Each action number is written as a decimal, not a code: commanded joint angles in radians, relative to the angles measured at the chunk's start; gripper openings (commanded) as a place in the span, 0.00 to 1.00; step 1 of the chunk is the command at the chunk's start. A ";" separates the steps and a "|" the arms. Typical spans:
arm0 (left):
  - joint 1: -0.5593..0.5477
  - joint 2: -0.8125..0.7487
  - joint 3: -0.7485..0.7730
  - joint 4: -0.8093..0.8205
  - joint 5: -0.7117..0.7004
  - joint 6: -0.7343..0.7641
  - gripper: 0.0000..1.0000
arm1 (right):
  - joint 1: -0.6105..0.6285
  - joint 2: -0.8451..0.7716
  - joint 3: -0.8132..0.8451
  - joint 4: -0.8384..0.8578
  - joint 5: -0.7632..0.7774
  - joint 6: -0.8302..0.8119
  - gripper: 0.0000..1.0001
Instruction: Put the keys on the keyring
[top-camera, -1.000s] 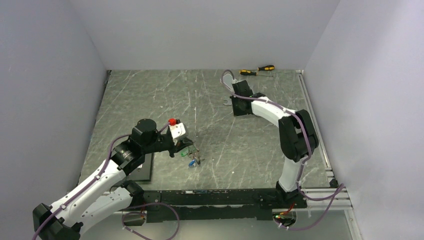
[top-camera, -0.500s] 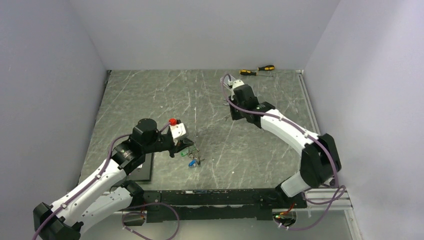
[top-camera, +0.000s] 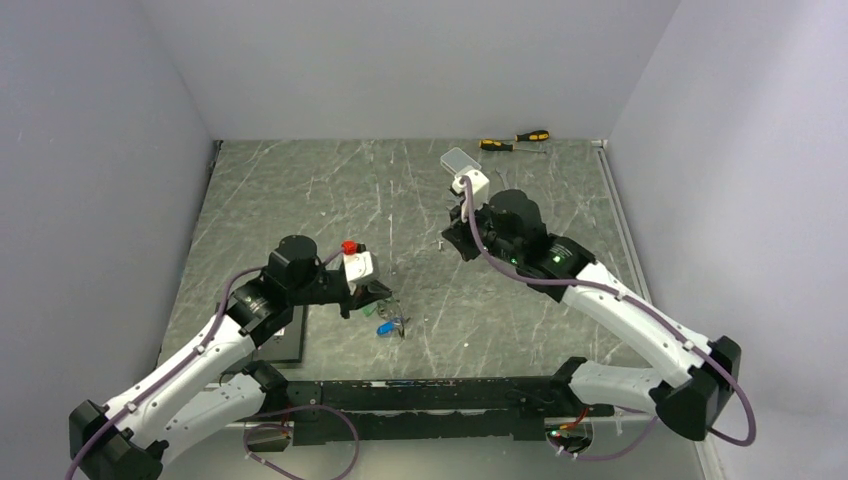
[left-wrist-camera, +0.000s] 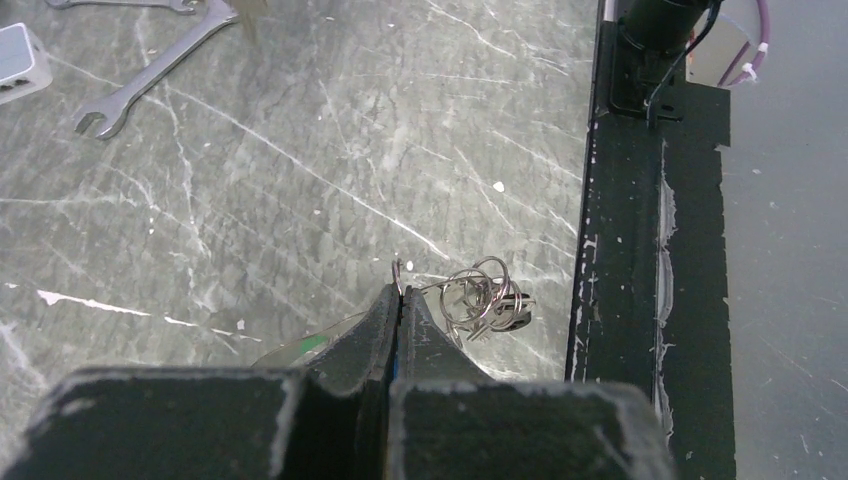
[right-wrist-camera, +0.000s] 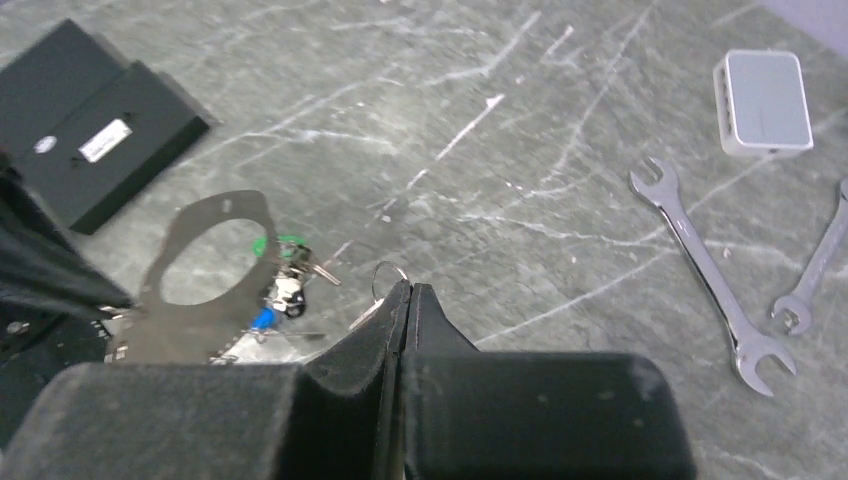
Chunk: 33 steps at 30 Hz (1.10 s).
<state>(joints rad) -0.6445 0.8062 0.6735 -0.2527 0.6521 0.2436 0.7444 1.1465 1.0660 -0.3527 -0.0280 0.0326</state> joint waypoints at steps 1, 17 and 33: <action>0.005 0.014 0.057 0.058 0.078 0.026 0.00 | 0.036 -0.066 -0.007 -0.012 -0.073 -0.023 0.00; 0.003 0.236 0.163 0.175 0.235 -0.049 0.00 | 0.145 -0.202 -0.078 -0.074 0.023 -0.004 0.00; -0.052 0.493 0.385 0.104 0.190 -0.060 0.00 | 0.190 -0.255 -0.103 -0.141 0.091 0.034 0.00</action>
<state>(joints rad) -0.6865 1.3060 1.0325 -0.2073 0.8322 0.2115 0.9108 0.8913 0.9535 -0.4854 0.0269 0.0525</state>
